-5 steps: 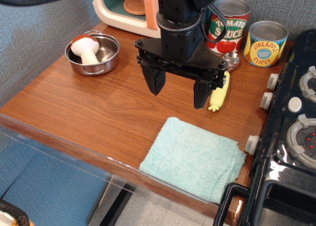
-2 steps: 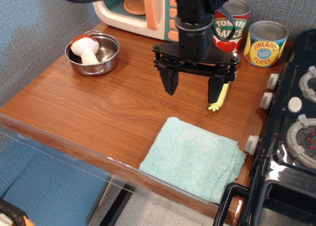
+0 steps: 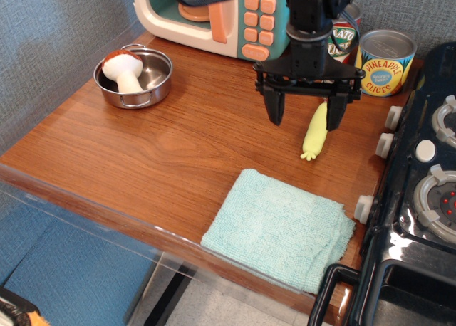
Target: Move the corn cob to the edge of the counter.
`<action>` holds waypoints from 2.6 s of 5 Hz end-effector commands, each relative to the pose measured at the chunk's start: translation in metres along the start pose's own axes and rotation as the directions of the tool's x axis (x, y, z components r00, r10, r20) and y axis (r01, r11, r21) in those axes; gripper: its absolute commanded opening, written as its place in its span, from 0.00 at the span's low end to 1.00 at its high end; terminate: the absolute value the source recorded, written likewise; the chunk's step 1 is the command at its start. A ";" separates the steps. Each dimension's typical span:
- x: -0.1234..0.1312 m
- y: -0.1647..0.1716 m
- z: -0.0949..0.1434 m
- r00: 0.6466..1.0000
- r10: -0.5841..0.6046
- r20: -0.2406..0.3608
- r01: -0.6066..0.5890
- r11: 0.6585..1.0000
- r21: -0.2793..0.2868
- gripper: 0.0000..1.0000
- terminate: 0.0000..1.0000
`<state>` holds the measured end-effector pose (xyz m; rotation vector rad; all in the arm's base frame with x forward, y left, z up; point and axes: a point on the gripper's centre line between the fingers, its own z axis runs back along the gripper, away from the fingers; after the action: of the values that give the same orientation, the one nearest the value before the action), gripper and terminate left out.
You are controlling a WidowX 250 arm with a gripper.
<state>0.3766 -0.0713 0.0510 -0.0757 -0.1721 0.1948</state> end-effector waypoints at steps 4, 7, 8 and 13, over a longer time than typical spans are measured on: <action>0.019 -0.005 -0.021 0.998 0.036 0.059 -0.036 0.999 0.003 0.00 0.00; 0.000 0.044 0.061 0.988 -0.003 0.154 0.008 0.999 -0.034 0.00 0.00; -0.020 0.085 0.070 0.991 -0.048 0.125 0.048 0.999 -0.001 0.00 0.00; -0.067 0.196 -0.003 0.996 -0.065 -0.065 0.070 0.995 0.065 0.00 0.00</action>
<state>0.2701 0.1023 0.0092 -0.0217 -0.0762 0.1352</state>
